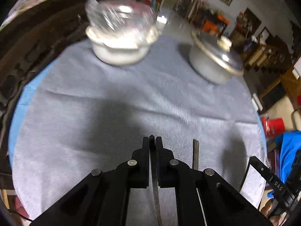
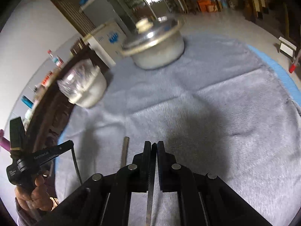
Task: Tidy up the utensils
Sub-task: 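Lift the held chopsticks with both tools and carry them over the grey cup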
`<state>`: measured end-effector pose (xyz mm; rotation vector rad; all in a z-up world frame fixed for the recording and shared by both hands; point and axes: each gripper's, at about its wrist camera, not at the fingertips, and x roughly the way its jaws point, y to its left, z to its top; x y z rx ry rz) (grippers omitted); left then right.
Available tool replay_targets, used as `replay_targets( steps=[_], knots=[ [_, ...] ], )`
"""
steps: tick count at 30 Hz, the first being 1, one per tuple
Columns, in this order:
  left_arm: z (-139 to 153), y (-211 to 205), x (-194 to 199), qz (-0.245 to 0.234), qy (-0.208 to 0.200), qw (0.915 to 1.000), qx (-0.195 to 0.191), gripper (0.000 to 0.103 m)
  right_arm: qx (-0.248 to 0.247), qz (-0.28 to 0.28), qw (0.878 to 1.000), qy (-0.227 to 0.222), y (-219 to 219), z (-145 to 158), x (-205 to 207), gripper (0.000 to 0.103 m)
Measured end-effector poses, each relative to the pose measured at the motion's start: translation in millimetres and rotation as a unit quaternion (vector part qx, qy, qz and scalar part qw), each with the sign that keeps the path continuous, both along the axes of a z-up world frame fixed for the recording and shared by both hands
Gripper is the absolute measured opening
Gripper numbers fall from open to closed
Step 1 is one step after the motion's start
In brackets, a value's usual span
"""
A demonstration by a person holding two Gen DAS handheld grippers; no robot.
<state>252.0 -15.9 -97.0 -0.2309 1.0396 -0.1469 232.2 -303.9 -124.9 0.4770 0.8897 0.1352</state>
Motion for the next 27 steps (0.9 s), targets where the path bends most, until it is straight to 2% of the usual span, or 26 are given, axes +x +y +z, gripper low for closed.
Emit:
replay_targets(
  steps=[4, 9, 15, 22, 27],
  knots=[
    [30.6, 24.7, -30.5, 0.018, -0.046, 0.9986, -0.019, 0.006, 0.008, -0.011, 0.999, -0.050, -3.5, 21.2, -31.5, 0.007],
    [64.8, 45.9, -73.8, 0.034, -0.105, 0.9933, -0.032, 0.005, -0.005, -0.032, 0.992, -0.118, -1.6, 51.9, -81.5, 0.007],
    [87.3, 58.7, -127.2, 0.050, -0.153, 0.9858, -0.049, 0.005, -0.013, -0.060, 0.982, -0.179, 4.2, 78.3, -133.0, 0.007],
    [112.6, 63.8, -184.4, 0.068, -0.218, 0.9726, -0.044, 0.005, -0.023, -0.092, 0.968, -0.232, 7.2, 102.0, -188.3, 0.007],
    [121.7, 70.6, -212.0, 0.081, -0.238, 0.9665, -0.049, 0.005, -0.031, -0.106, 0.958, -0.265, 11.2, 116.7, -214.6, 0.007]
  ],
)
